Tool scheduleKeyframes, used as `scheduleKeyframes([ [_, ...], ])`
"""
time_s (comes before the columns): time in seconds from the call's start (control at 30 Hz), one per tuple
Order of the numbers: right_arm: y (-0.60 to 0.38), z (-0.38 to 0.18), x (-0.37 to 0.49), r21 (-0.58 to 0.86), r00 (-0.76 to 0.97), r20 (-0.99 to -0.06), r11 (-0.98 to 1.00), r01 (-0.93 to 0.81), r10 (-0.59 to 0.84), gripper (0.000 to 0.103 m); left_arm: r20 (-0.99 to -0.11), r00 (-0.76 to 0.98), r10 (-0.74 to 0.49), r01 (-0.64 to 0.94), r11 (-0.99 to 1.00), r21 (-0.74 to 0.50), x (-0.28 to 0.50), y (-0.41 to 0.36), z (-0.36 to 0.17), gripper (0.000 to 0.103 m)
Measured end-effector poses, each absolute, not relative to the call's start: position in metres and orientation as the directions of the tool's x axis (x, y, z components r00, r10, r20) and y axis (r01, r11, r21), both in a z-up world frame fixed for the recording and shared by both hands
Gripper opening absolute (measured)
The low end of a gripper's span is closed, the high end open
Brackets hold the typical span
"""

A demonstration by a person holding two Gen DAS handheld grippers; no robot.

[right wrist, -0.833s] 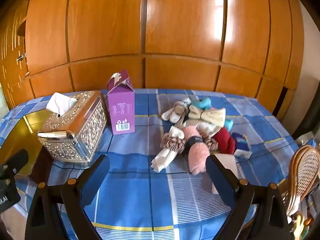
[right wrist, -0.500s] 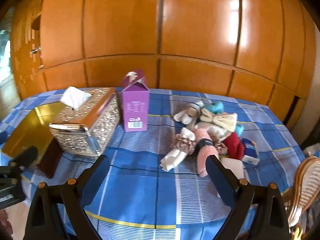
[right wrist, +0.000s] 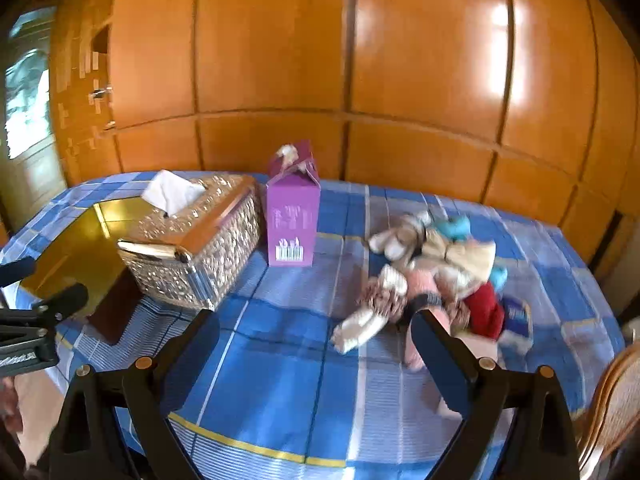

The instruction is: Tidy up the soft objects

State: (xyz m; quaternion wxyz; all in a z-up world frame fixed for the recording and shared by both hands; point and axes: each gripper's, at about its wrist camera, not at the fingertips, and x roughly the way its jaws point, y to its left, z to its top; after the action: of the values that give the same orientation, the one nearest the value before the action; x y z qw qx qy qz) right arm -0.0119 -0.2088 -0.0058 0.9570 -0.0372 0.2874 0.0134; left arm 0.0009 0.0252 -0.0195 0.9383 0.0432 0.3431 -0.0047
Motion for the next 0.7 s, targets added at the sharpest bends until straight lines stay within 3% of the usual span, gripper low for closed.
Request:
scheduleKeyframes([
  [0.17, -0.226, 0.002, -0.009, -0.11, 0.836, -0.547, 0.993, -0.035, -0.032, 0.098, -0.639, 0.768, 0.051, 0.008, 0.996, 0.089, 0.005, 0.027, -0.018, 0.103],
  [0.4, -0.205, -0.018, -0.001, 0.0, 0.805, -0.593, 1.0, -0.018, 0.014, 0.098, -0.652, 0.757, 0.051, 0.001, 0.997, 0.08, 0.007, 0.029, -0.018, 0.103],
  [0.7, -0.184, -0.025, 0.004, -0.003, 0.79, -0.612, 0.999, 0.055, -0.045, 0.098, -0.652, 0.757, 0.038, -0.008, 0.999, 0.049, 0.006, 0.04, -0.018, 0.103],
])
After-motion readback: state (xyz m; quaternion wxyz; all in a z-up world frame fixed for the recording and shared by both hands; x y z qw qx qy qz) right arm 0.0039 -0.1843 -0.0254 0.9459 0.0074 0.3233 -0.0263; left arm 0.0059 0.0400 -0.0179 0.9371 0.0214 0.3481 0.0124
